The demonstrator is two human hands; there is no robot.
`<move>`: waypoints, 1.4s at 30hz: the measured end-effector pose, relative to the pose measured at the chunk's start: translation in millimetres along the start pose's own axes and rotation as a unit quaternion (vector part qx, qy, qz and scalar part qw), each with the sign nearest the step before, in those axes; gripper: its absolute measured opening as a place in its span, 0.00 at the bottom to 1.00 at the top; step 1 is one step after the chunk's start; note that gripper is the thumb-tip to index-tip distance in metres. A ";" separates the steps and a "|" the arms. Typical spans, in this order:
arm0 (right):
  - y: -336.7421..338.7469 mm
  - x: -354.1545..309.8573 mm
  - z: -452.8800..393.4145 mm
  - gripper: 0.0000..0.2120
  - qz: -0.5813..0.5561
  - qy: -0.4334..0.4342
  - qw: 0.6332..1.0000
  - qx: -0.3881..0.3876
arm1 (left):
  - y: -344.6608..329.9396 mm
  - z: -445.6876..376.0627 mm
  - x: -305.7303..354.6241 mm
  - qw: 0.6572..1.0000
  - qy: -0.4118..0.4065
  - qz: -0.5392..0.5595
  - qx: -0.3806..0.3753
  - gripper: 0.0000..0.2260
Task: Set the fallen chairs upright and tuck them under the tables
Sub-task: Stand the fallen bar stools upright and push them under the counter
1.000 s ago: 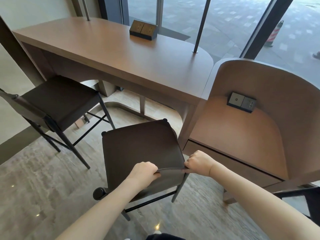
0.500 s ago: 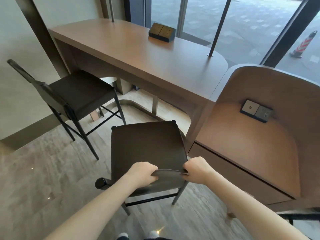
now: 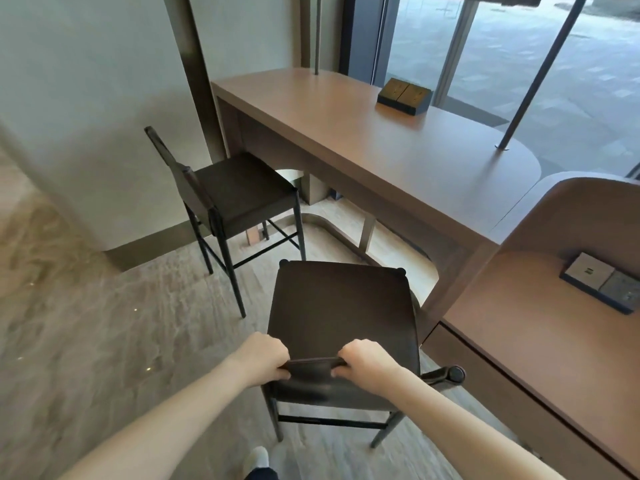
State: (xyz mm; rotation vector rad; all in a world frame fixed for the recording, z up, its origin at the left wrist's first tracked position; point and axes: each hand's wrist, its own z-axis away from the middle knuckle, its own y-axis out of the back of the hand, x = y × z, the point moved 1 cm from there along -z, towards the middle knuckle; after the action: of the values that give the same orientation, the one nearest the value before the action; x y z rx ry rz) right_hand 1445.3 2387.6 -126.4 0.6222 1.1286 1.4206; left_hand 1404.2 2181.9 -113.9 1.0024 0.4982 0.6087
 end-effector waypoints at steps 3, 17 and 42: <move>-1.5 0.3 1.1 0.17 0.014 0.004 1.000 0.014 | 0.3 -0.8 -5.7 1.000 -0.019 -0.020 -0.002 0.17; 25.9 -12.5 -22.3 0.18 0.003 -0.040 0.995 0.089 | 31.9 -35.8 -61.7 0.995 -0.048 -0.080 0.019 0.17; 91.4 -46.2 -165.3 0.16 -0.064 -0.166 0.972 0.152 | 100.1 -151.5 -236.9 0.967 -0.181 -0.174 0.032 0.18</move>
State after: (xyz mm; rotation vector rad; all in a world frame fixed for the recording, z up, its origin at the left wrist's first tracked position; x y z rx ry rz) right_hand 1269.6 2308.8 -99.7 0.9483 1.1013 0.9935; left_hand 1110.4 2156.1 -68.5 1.0291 0.3572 0.0892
